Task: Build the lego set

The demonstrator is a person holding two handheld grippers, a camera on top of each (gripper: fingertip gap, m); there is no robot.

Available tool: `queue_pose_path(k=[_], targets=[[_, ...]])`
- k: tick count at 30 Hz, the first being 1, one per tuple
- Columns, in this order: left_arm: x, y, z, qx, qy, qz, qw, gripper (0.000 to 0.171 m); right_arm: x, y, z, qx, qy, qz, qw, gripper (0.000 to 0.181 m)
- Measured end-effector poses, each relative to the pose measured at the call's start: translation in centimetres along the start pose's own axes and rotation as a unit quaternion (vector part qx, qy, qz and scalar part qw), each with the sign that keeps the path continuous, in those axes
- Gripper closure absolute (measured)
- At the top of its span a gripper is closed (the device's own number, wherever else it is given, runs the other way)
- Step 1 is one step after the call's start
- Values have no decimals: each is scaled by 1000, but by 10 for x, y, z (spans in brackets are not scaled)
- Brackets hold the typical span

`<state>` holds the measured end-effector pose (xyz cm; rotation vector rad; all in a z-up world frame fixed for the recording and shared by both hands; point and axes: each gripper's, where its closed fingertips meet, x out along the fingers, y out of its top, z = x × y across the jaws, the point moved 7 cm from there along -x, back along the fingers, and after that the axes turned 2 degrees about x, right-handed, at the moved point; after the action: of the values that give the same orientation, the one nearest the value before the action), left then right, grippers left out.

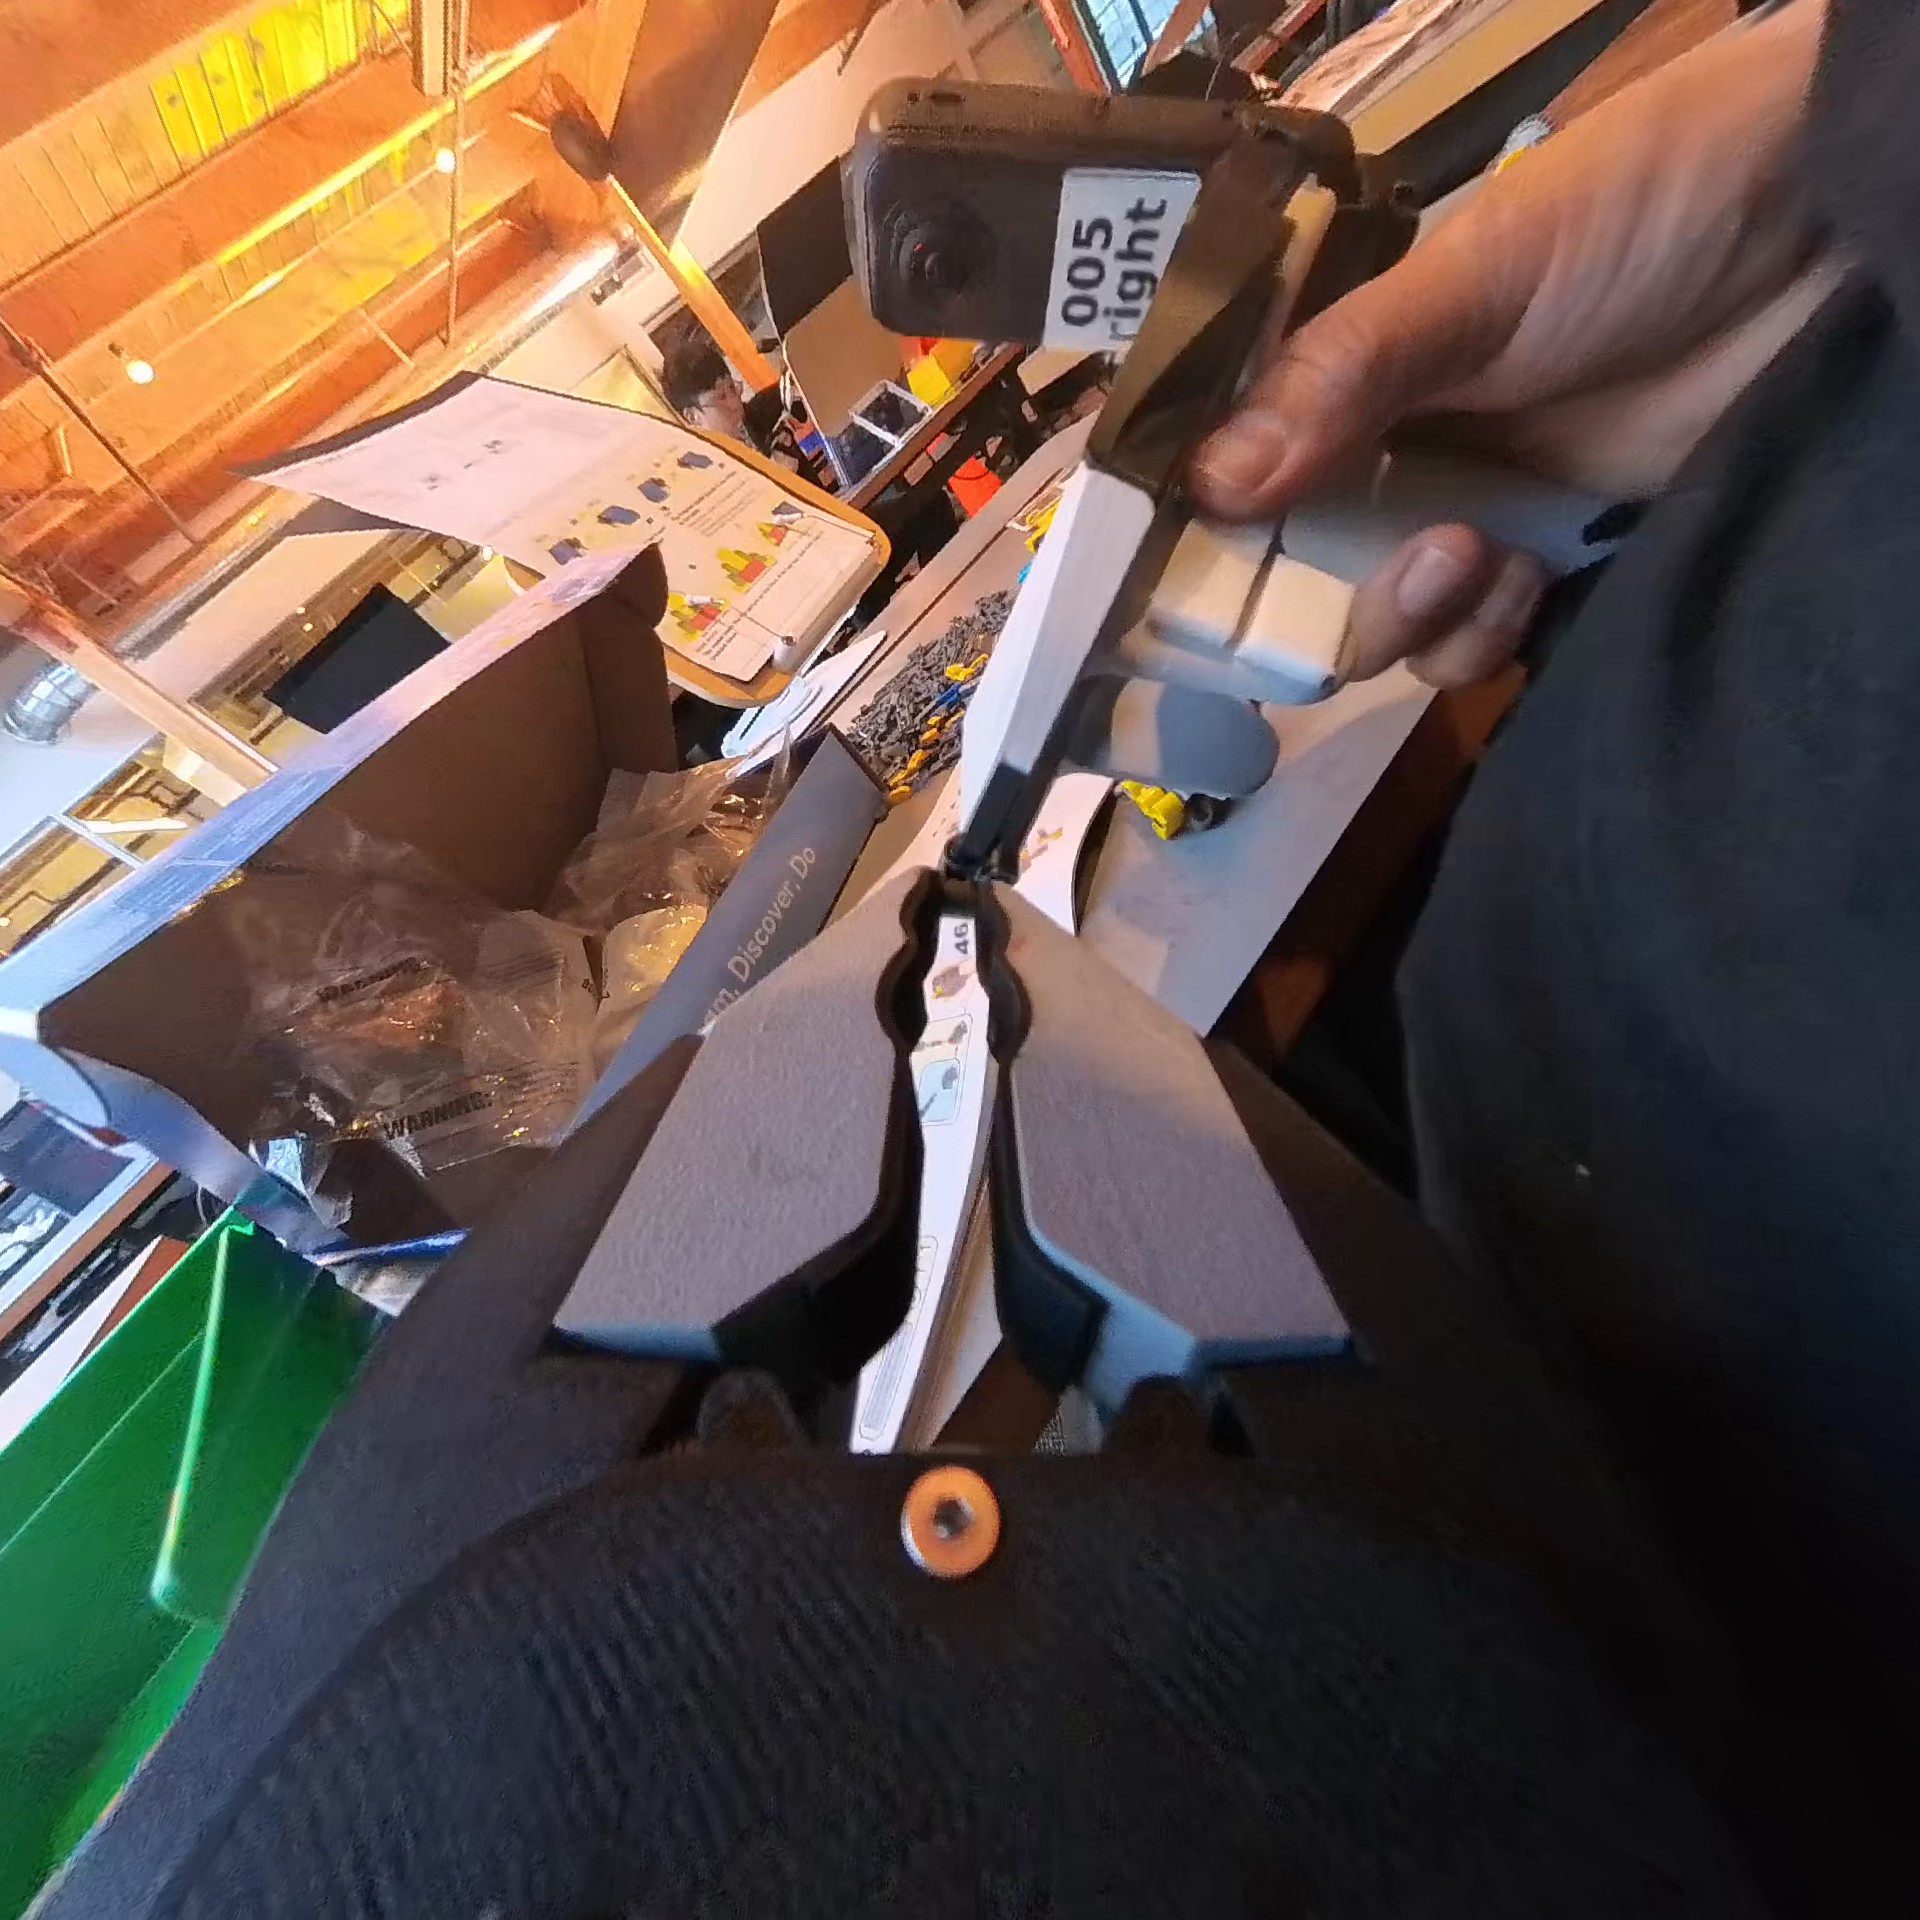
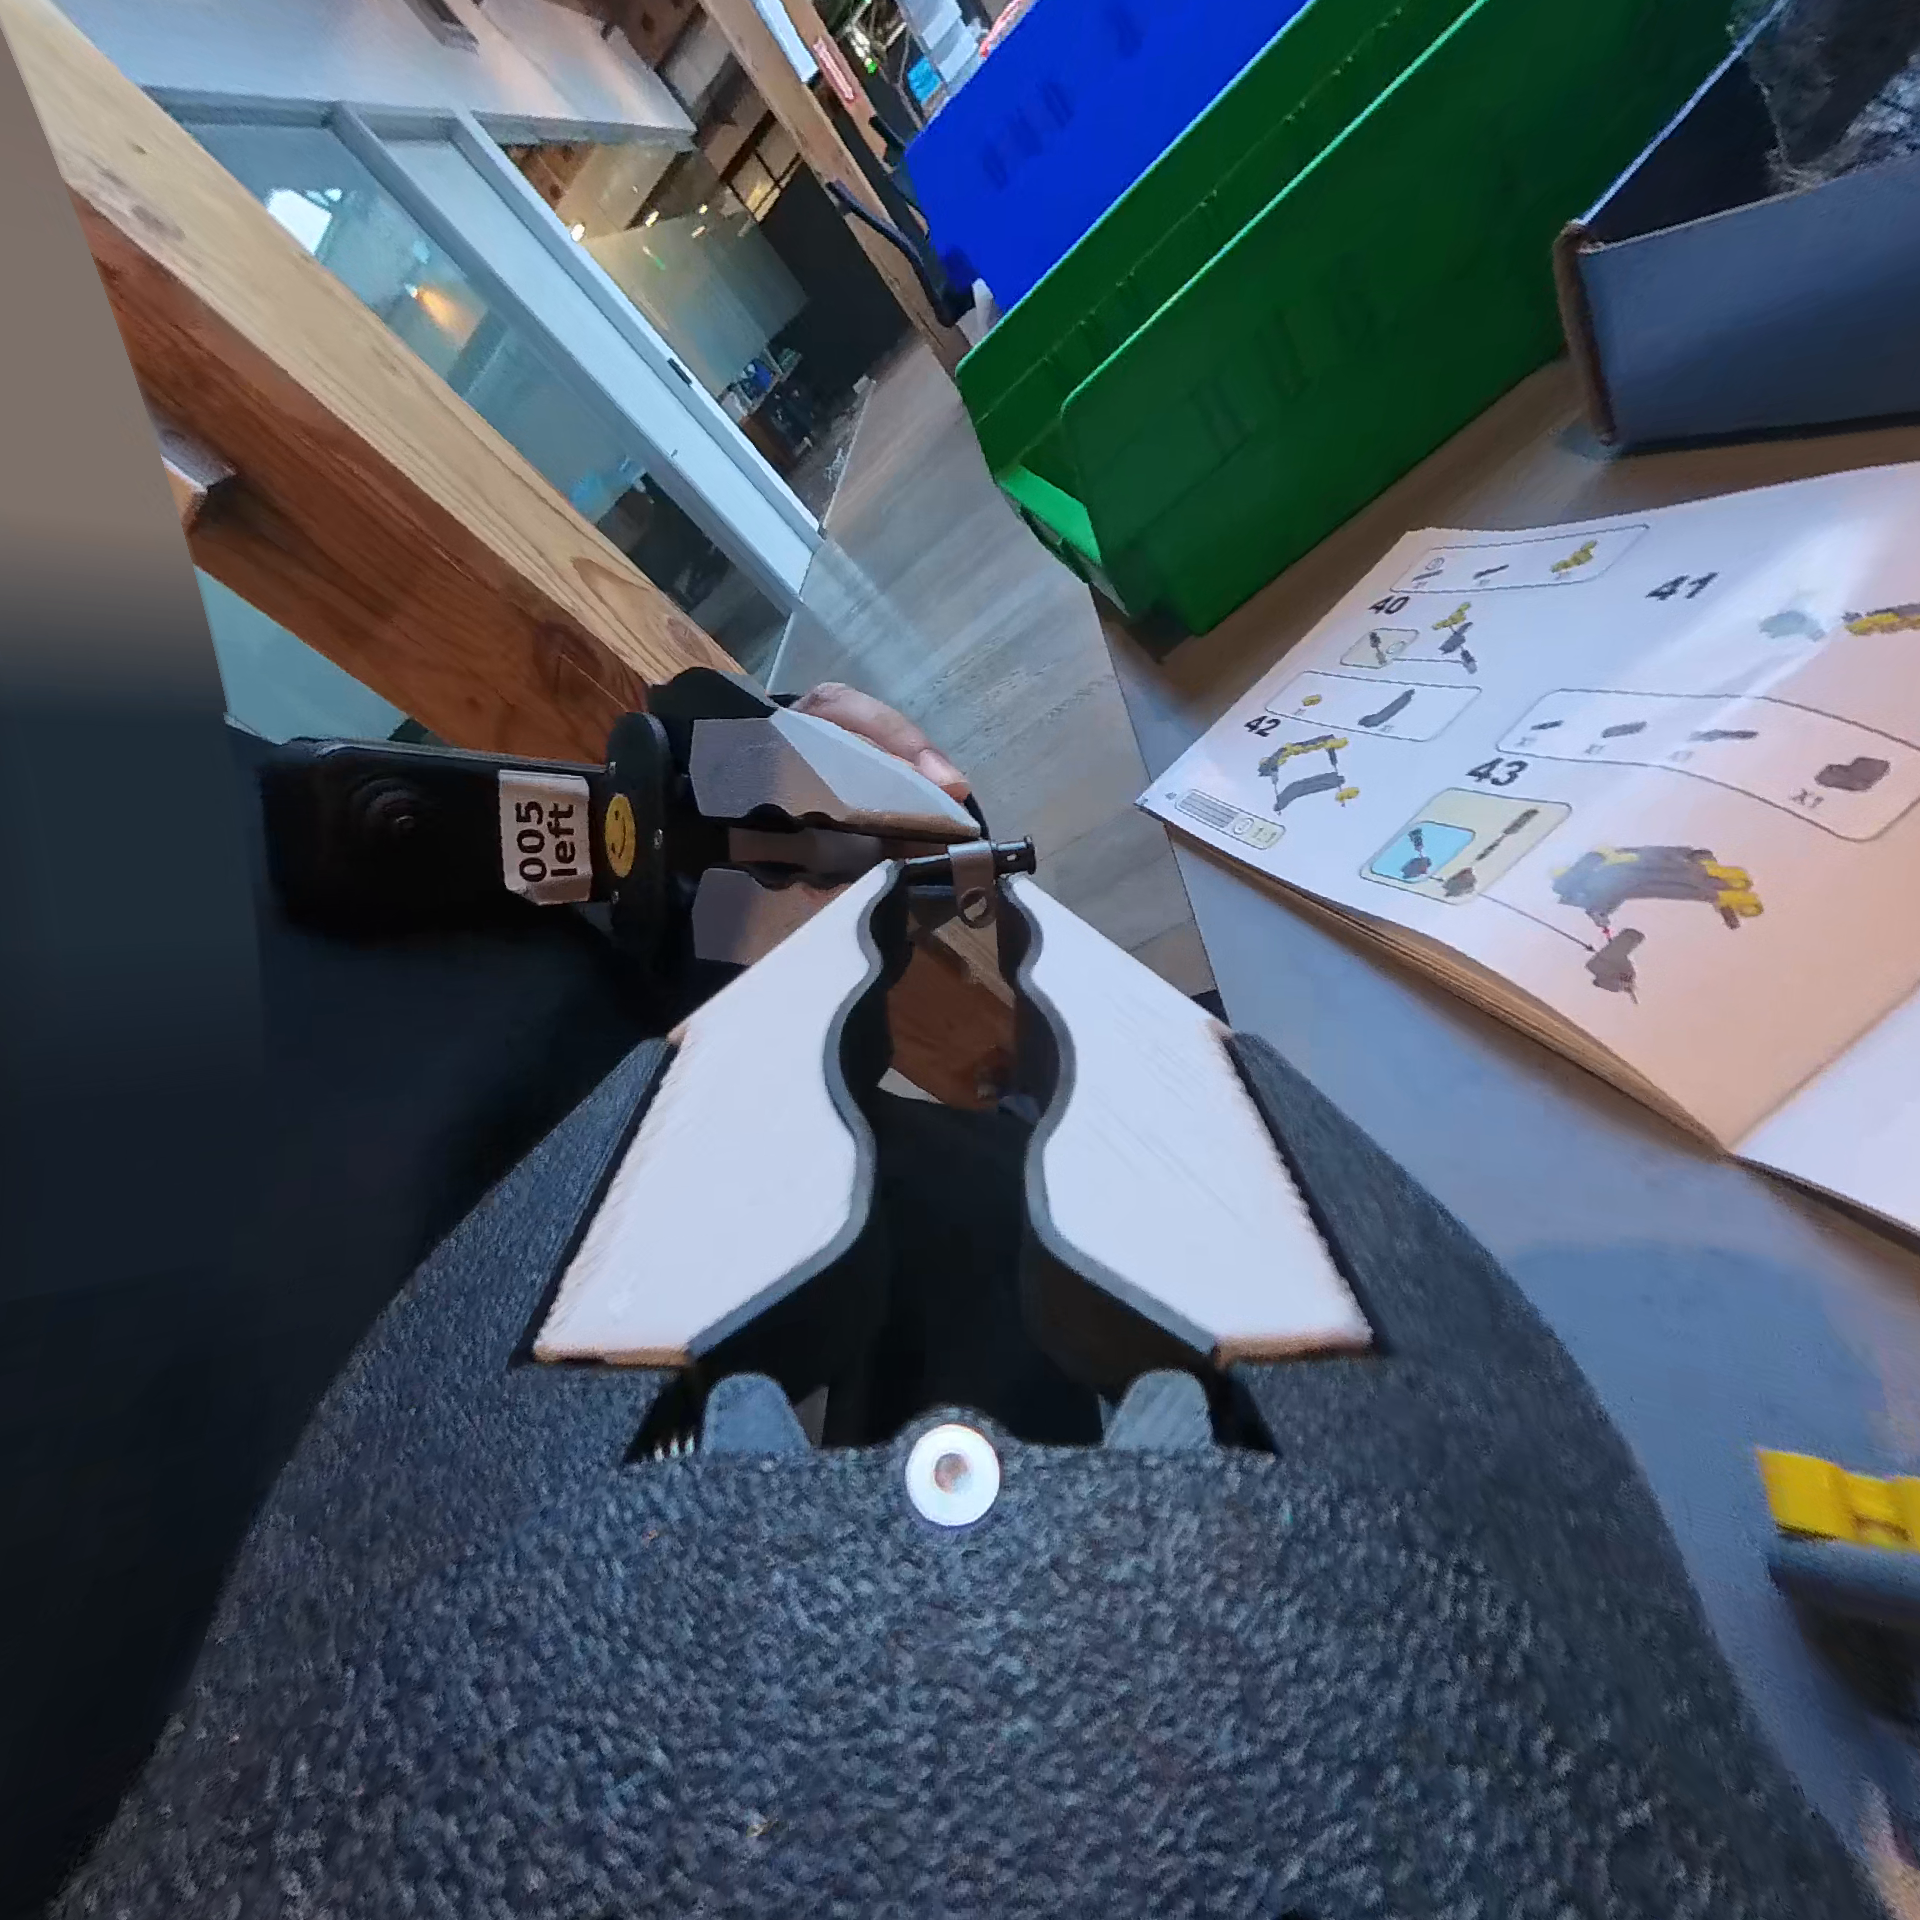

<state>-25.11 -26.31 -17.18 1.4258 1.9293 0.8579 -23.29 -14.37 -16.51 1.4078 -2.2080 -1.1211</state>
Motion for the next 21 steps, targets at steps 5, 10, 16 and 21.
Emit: queue_pose_path(k=[5,10,16,21], targets=[[-5,-2,-3,-11,4,25,1000,166,2,3,-4,-42,3,-2,999,167],[-4,-5,-3,-11,17,27,999,166,1,8,-1,-62,3,-11,998,170],[-3,-7,-8,-45,18,37,998,166,5,10,4,-36,10,-1,999,176],[0,-11,-6,-81,-9,59,995,166,-1,8,9,-33,-9,-50,998,164]])
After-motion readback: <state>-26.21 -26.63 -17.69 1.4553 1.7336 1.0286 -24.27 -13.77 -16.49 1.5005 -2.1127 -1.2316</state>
